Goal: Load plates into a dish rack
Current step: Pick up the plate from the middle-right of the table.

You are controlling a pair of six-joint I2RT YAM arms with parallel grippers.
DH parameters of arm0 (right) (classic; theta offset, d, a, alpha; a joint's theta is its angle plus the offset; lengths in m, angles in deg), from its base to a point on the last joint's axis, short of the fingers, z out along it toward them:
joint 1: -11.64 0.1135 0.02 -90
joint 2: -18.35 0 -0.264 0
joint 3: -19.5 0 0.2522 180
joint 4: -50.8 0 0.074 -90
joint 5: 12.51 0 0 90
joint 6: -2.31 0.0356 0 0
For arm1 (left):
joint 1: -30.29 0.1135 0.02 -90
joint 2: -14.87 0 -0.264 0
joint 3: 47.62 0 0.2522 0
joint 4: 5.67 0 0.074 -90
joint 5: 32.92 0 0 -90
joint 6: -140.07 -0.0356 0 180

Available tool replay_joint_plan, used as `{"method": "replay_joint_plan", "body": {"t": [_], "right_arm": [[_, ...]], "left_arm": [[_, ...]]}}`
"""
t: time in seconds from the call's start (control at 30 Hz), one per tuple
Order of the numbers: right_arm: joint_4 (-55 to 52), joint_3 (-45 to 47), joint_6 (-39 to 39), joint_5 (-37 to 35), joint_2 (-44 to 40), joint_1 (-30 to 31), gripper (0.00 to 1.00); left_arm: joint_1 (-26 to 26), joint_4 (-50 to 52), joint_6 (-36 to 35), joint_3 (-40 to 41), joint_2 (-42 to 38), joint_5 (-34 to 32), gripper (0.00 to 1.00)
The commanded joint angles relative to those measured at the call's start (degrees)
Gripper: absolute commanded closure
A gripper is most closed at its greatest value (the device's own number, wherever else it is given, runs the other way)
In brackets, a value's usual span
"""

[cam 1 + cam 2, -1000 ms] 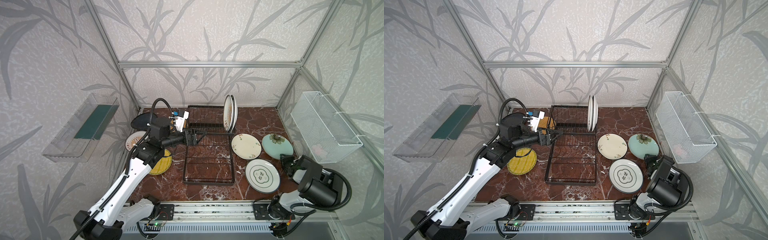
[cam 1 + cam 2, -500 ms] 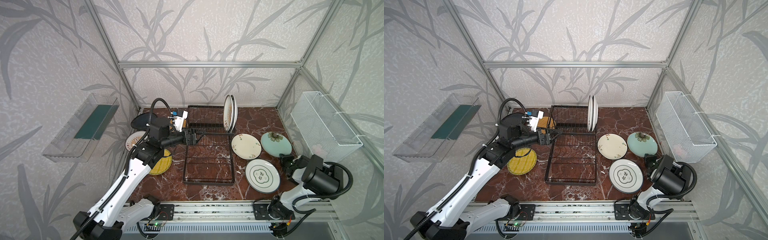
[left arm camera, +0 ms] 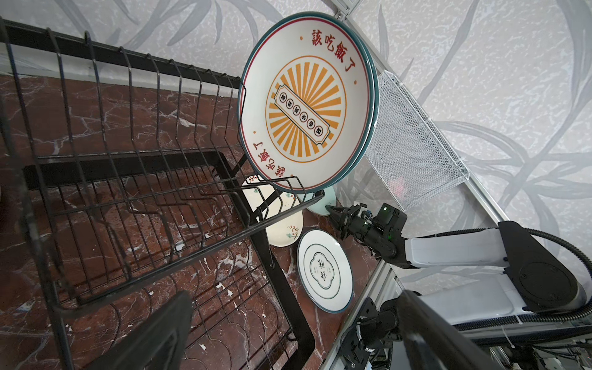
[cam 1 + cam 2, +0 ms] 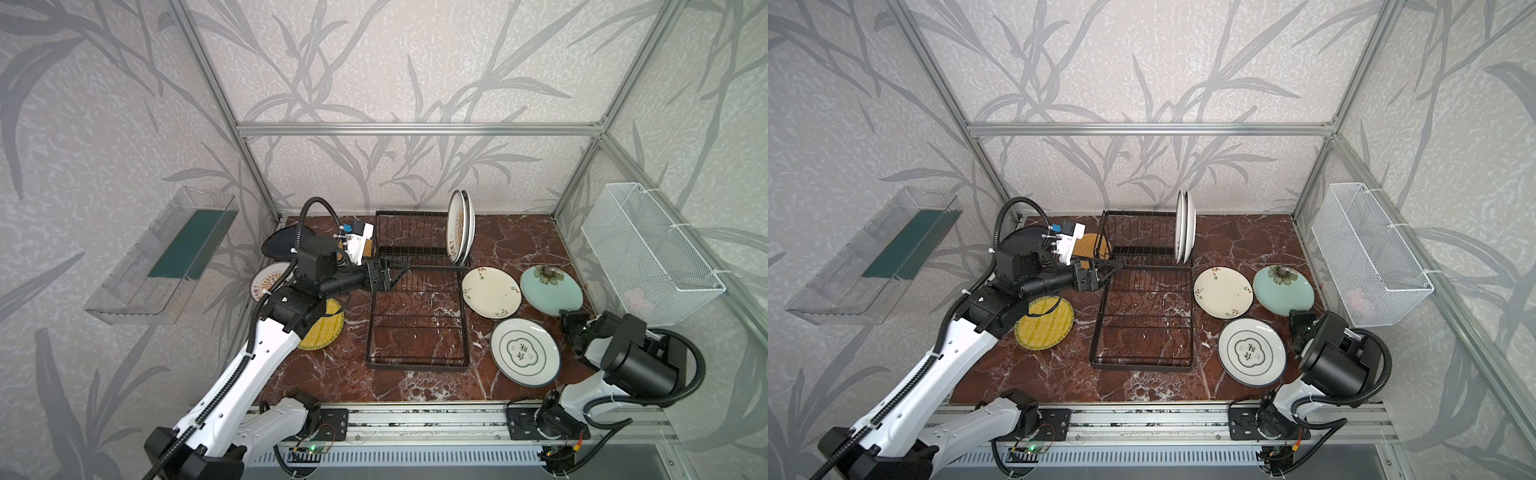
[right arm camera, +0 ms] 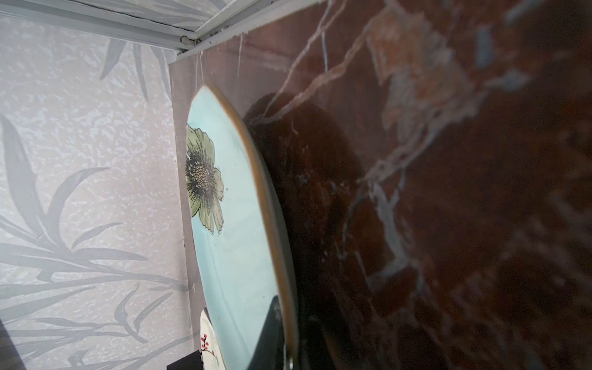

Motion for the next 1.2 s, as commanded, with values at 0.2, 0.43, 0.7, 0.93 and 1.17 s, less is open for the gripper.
{"method": "replay_joint_plan", "body": {"t": [0.2, 0.43, 0.7, 0.93, 1.17], "right_arm": [[-18.36, -7.46, -1.39, -1.40, -13.49, 2.53, 1.00], [-21.17, -10.38, 1.34, -1.43, -17.33, 3.23, 1.00], [-30.94, -14.90, 2.33, -3.42, -23.00, 8.30, 1.00], [-46.22, -21.73, 0.10, -6.64, -29.26, 12.58, 1.00], [-53.19, -27.31, 1.09, -6.26, -33.33, 14.87, 1.00]], "left_arm": [[0.29, -0.02, 0.00, 0.63, -0.16, 0.72, 0.01], [0.28, -0.02, 0.26, -0.07, 0.43, 0.63, 0.01], [0.30, 0.14, -0.28, -0.73, 0.76, -0.33, 0.01], [0.20, -1.30, -2.03, -0.50, 0.38, -1.97, 0.01], [0.03, -4.03, -1.86, 0.27, -0.09, -2.32, 0.01]]}}
